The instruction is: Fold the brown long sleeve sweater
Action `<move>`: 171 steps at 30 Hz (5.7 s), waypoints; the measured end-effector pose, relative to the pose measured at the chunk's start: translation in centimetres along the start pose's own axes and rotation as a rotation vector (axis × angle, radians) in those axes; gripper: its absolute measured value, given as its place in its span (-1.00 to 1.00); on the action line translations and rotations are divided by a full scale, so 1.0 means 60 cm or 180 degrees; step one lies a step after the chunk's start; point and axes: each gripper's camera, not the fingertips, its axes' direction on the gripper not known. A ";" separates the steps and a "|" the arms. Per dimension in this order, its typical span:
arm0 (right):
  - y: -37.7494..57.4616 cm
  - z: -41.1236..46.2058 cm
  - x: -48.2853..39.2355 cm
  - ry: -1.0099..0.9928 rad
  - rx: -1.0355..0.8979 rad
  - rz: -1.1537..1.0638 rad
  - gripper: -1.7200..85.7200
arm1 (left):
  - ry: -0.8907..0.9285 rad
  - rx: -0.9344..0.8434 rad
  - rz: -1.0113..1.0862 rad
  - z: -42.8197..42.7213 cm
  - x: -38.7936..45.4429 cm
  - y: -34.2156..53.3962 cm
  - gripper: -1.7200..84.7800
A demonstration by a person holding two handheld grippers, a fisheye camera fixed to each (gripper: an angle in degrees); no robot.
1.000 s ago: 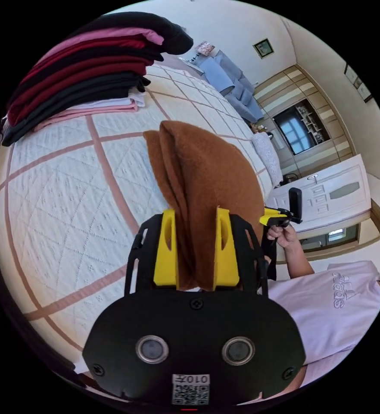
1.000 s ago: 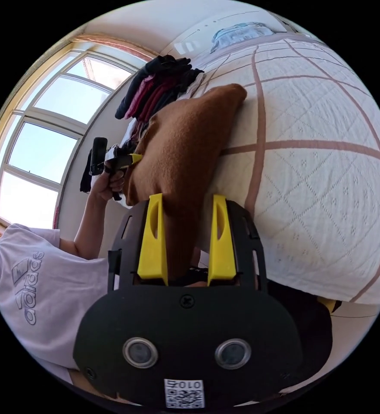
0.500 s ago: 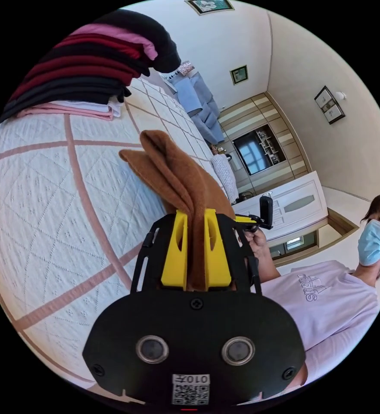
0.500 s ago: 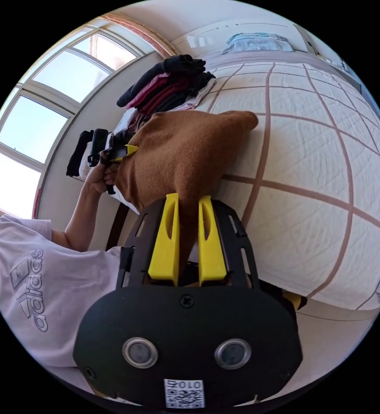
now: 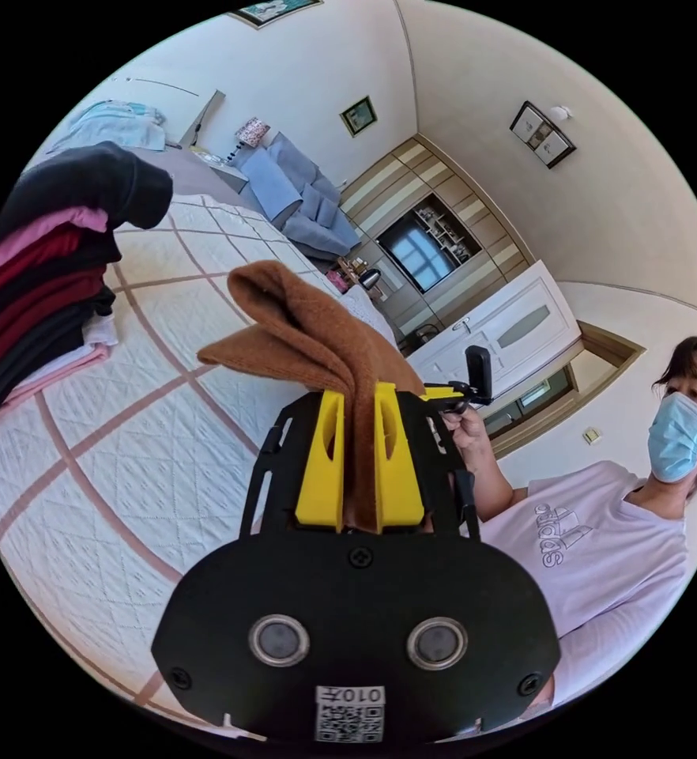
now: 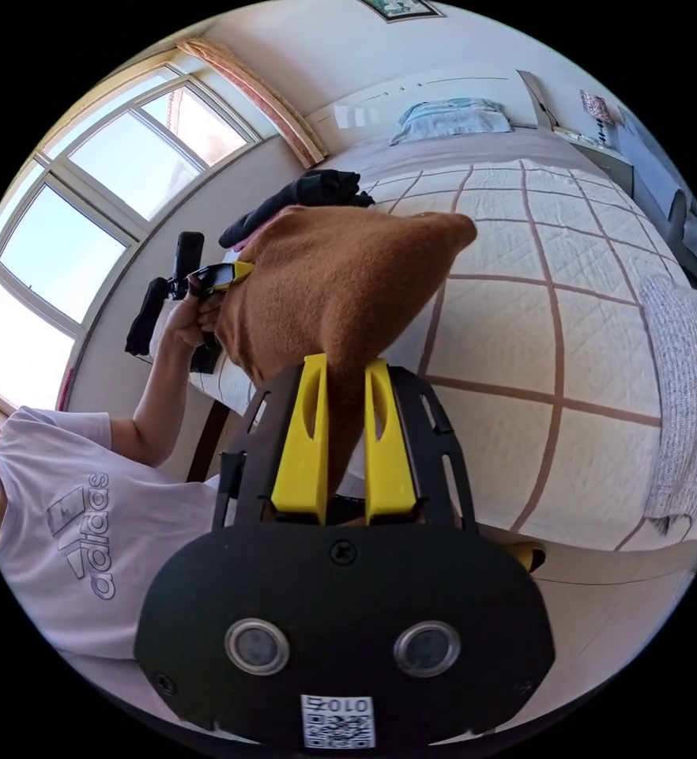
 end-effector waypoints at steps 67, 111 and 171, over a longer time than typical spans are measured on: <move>0.319 0.049 0.087 -0.1008 0.1005 0.1412 -0.55 | -0.0419 -0.1329 0.0585 0.385 -0.184 -0.201 -0.60; -0.060 -0.032 0.388 -0.0550 -0.0575 0.0052 -0.73 | 0.0378 -0.0001 -0.1103 0.333 -0.146 0.137 -0.63; 0.409 0.066 0.283 -0.1486 0.0911 0.1712 -0.59 | -0.0366 -0.0849 0.1042 0.630 -0.010 0.153 -0.95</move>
